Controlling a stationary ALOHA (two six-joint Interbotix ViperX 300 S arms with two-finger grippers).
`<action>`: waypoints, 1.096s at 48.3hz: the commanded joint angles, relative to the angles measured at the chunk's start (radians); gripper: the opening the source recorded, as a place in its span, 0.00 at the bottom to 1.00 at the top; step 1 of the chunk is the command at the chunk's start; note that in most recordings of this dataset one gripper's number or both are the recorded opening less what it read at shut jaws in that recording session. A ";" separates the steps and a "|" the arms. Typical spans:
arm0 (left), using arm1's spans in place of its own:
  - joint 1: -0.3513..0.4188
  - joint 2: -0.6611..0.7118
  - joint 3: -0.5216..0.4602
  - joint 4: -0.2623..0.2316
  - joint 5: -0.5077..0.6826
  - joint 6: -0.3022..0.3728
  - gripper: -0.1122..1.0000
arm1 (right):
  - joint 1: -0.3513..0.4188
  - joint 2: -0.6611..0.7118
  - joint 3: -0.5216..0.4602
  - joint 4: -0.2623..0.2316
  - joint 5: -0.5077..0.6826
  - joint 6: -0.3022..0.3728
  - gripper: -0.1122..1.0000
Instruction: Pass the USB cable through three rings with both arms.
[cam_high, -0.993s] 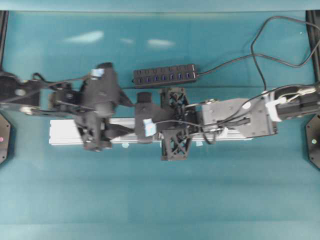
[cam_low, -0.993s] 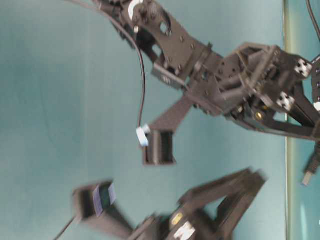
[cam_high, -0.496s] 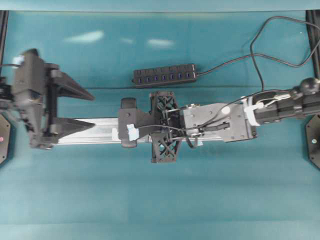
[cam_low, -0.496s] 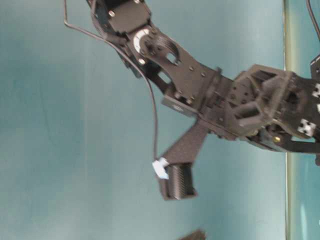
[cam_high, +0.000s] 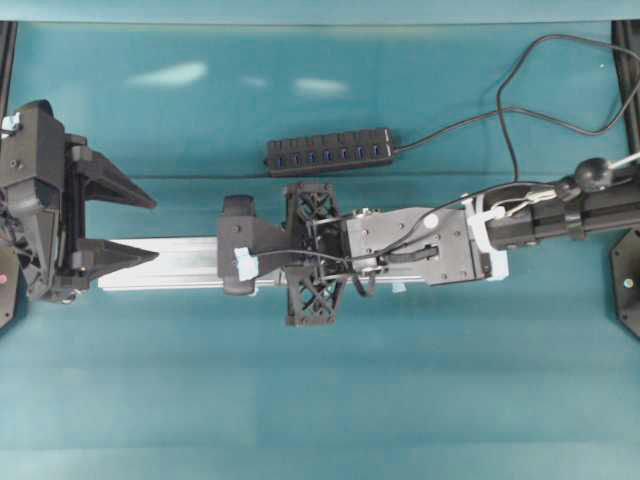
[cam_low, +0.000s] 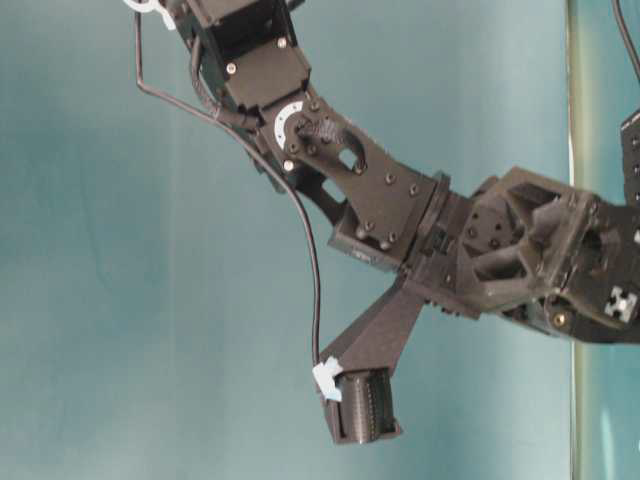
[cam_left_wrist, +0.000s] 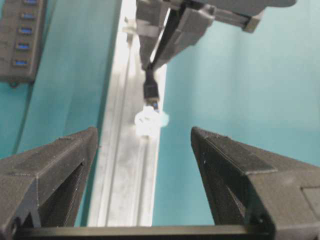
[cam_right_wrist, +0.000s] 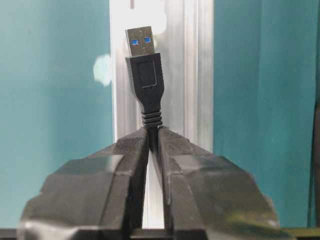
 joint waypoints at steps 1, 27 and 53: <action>-0.002 0.000 -0.011 0.002 0.000 0.000 0.86 | 0.003 0.002 -0.020 0.011 -0.005 0.002 0.04; -0.003 0.005 -0.012 0.002 0.000 -0.002 0.86 | 0.000 0.021 -0.032 0.015 -0.041 0.008 0.04; -0.003 0.006 -0.009 0.002 -0.003 -0.002 0.86 | -0.017 0.052 -0.080 0.051 -0.110 0.008 0.04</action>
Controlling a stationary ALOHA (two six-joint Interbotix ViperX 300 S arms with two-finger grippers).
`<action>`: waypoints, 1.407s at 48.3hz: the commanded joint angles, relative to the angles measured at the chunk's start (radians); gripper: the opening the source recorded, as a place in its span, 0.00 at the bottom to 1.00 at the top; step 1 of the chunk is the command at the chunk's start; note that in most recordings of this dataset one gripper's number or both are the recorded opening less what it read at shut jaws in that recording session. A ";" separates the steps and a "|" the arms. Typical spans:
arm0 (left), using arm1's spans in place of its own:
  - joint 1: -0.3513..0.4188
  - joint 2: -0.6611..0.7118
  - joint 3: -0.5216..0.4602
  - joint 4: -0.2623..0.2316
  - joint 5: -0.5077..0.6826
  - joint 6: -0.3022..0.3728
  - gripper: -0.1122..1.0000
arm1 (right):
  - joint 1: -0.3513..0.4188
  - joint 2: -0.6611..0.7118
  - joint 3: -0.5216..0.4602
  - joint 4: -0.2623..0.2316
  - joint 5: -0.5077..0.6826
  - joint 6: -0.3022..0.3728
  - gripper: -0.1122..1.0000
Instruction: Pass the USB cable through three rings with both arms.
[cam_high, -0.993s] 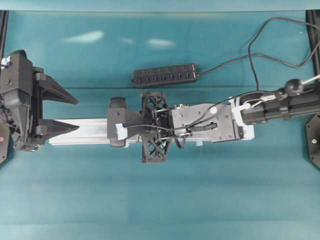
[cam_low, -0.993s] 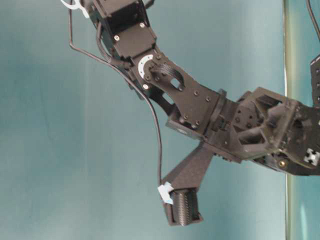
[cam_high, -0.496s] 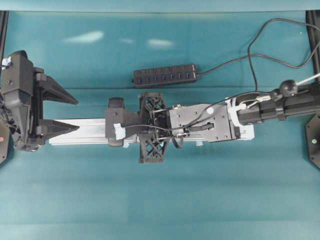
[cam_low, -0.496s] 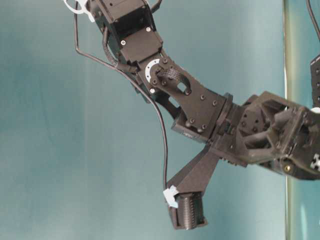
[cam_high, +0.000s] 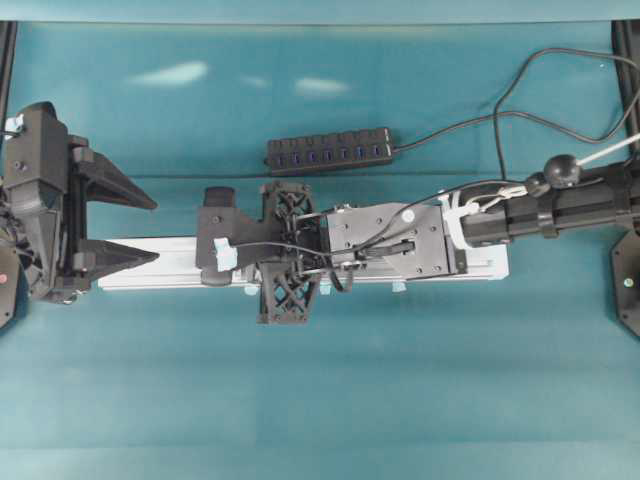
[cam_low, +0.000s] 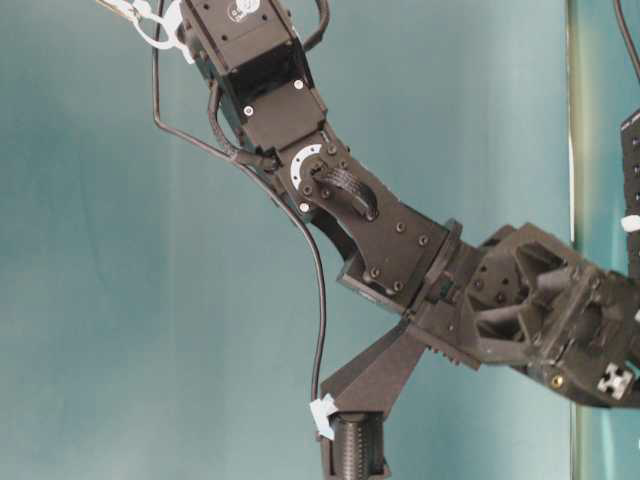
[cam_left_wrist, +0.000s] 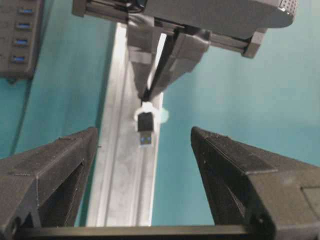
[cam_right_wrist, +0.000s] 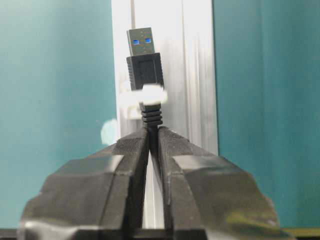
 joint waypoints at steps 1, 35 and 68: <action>-0.003 -0.002 -0.008 0.000 -0.008 -0.002 0.86 | 0.000 -0.006 -0.015 0.006 -0.015 0.006 0.04; -0.008 0.218 0.055 0.000 -0.213 -0.011 0.86 | -0.003 -0.008 -0.006 0.029 -0.037 0.017 0.04; -0.011 0.457 0.046 0.000 -0.359 0.002 0.86 | -0.002 -0.011 -0.005 0.031 -0.054 0.028 0.04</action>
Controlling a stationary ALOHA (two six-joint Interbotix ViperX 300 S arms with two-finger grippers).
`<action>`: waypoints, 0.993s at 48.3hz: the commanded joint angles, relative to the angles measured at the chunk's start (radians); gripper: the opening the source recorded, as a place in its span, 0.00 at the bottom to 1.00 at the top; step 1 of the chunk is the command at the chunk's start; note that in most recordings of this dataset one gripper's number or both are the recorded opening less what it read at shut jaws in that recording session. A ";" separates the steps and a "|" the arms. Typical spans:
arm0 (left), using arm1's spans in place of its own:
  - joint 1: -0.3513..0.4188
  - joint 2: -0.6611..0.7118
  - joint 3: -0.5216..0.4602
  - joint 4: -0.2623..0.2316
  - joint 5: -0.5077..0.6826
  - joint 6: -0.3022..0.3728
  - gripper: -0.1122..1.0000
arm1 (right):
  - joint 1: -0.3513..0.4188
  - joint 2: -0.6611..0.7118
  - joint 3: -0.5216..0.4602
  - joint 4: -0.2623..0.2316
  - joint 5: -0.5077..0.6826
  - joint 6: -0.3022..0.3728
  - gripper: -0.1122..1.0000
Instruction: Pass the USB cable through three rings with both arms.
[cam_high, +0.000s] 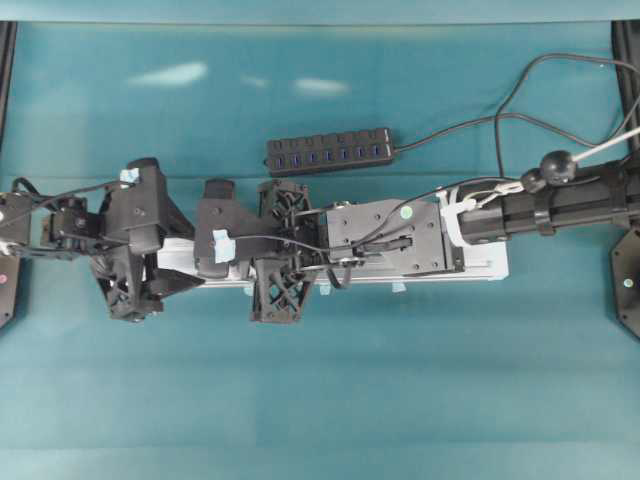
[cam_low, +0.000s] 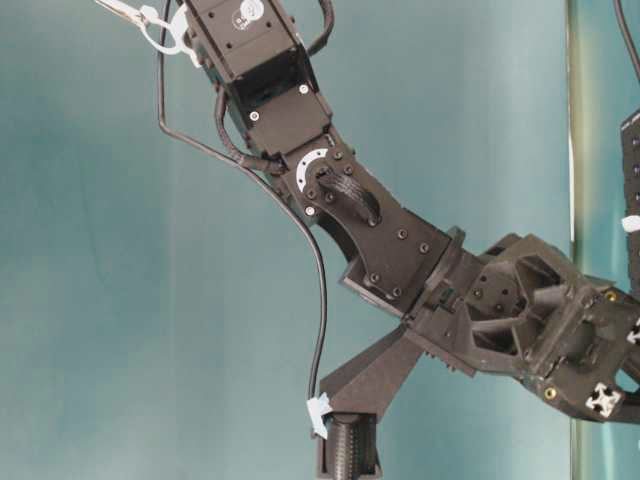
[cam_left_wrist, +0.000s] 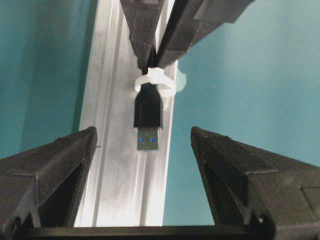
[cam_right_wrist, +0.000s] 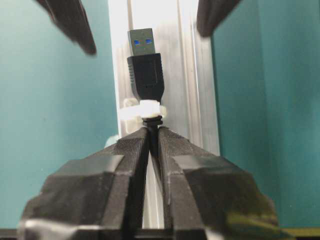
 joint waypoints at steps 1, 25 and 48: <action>-0.002 0.018 -0.015 0.002 -0.026 0.002 0.86 | 0.005 -0.014 -0.006 0.003 -0.012 0.011 0.04; -0.002 0.107 -0.029 0.002 -0.109 -0.009 0.85 | 0.005 -0.015 -0.006 0.003 -0.011 0.012 0.04; -0.003 0.153 -0.055 0.002 -0.112 -0.009 0.60 | 0.005 -0.015 -0.006 0.003 -0.011 0.012 0.04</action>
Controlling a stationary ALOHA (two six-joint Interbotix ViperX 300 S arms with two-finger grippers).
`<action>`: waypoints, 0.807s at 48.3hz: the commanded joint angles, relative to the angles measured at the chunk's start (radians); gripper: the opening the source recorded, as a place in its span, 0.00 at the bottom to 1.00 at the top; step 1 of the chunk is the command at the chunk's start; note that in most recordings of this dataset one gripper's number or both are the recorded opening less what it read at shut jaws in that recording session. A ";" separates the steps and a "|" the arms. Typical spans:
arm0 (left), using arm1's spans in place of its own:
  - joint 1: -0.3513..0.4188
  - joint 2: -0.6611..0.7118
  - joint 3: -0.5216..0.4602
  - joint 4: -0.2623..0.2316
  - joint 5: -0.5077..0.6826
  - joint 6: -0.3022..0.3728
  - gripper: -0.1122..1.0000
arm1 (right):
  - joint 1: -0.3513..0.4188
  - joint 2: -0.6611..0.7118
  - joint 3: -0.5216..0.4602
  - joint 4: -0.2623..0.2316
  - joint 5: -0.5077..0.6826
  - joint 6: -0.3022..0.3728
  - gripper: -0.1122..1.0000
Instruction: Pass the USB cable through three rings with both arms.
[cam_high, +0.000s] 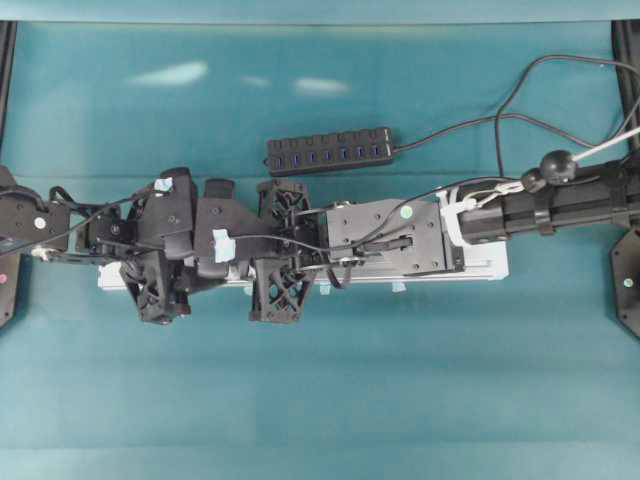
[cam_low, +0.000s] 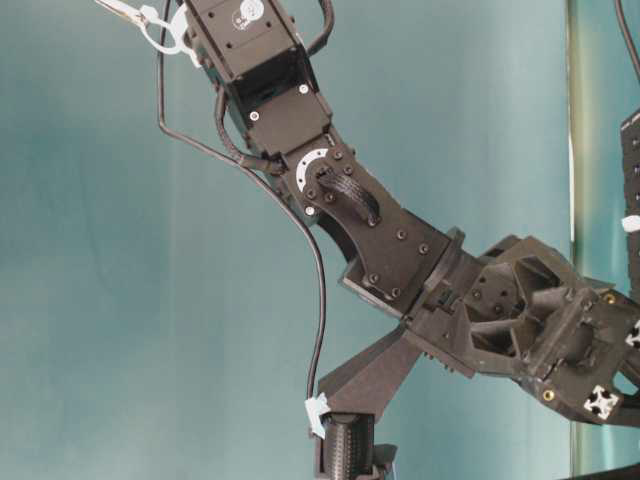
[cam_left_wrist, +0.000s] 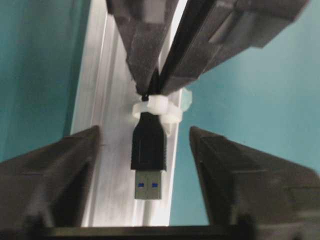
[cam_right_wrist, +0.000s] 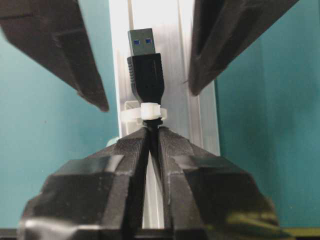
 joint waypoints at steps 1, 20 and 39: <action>-0.005 -0.003 -0.014 0.002 -0.008 0.000 0.55 | 0.005 -0.015 -0.006 0.003 -0.008 0.012 0.04; -0.008 -0.009 -0.015 0.002 0.000 -0.002 0.27 | 0.005 -0.015 -0.006 0.002 -0.005 0.014 0.04; -0.008 -0.023 -0.015 0.002 0.028 0.003 0.27 | 0.020 -0.015 -0.005 0.003 0.011 0.014 0.18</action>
